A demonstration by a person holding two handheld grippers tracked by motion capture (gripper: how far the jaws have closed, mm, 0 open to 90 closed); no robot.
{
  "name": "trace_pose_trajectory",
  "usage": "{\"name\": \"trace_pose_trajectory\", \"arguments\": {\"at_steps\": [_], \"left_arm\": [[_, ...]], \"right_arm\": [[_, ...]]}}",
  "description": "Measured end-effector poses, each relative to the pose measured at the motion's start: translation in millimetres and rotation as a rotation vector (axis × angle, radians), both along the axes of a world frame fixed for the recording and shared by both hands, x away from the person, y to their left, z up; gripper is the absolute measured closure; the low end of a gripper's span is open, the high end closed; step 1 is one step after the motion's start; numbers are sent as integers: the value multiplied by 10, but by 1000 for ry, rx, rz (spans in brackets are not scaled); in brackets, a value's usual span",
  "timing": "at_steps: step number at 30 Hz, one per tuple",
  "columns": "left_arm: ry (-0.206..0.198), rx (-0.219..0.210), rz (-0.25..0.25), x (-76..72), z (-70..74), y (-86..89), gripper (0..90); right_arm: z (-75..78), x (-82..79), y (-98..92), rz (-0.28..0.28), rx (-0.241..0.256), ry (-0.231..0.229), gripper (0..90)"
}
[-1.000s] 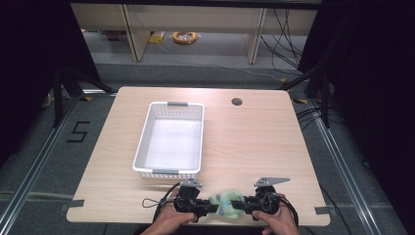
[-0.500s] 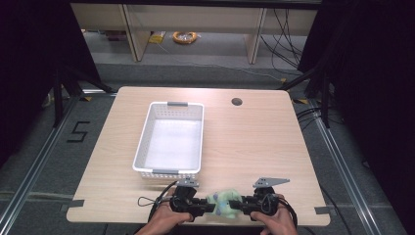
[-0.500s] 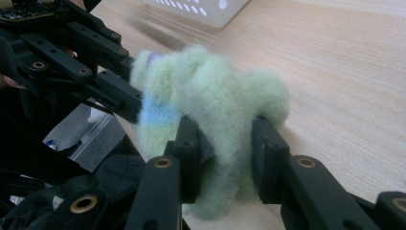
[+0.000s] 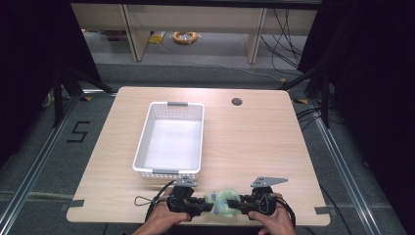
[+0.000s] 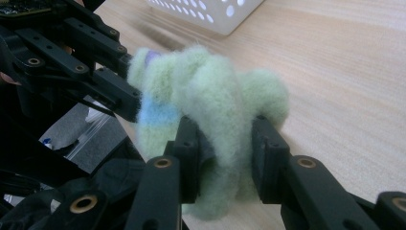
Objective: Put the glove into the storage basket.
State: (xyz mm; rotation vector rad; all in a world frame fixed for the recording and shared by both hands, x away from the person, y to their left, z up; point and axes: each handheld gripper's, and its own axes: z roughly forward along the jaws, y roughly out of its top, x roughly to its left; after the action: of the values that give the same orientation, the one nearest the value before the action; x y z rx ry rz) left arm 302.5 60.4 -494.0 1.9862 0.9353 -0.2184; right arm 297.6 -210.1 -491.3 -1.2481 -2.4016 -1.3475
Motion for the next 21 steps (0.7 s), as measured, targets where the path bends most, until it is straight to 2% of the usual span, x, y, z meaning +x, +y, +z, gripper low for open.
{"name": "trace_pose_trajectory", "arguments": {"at_steps": [1,2,4,5,6,7,8,10,12,13,14,15,18,19,20,21], "left_arm": [[-3,2,-1,2,7,4,720],[-4,3,4,3,18,8,720],[-12,0,13,-2,36,8,720],[-13,-3,1,6,41,23,720],[-9,-6,2,6,49,33,720],[-19,5,8,0,58,46,720],[-17,-10,16,-5,56,50,719],[-18,-9,15,-6,67,75,719],[-19,-15,9,-3,85,98,719],[-19,-16,21,-8,93,101,719],[-26,-12,18,-3,106,115,719],[-25,-18,17,-1,111,120,719],[-30,-26,22,12,139,142,718],[-35,-23,20,18,153,156,719],[-39,-30,25,19,173,172,718],[-42,-31,31,15,179,178,718]], "right_arm": [[5,17,-10,11,-13,-35,687],[13,21,-5,10,-15,-40,687],[30,24,1,11,-11,-43,687],[51,14,10,3,-18,-22,687],[47,22,22,4,-3,-22,687],[62,24,25,5,-8,-29,687],[75,20,41,6,-8,-22,687],[93,17,59,9,-6,-21,687],[118,23,74,9,-25,-32,687],[109,38,83,18,-16,-57,687],[133,35,84,16,-26,-53,687],[145,32,106,7,-14,-36,687],[182,48,124,11,-6,-33,687],[186,65,123,19,-11,-53,687],[197,75,124,20,-14,-53,687],[225,69,148,13,-1,-30,687]]}}
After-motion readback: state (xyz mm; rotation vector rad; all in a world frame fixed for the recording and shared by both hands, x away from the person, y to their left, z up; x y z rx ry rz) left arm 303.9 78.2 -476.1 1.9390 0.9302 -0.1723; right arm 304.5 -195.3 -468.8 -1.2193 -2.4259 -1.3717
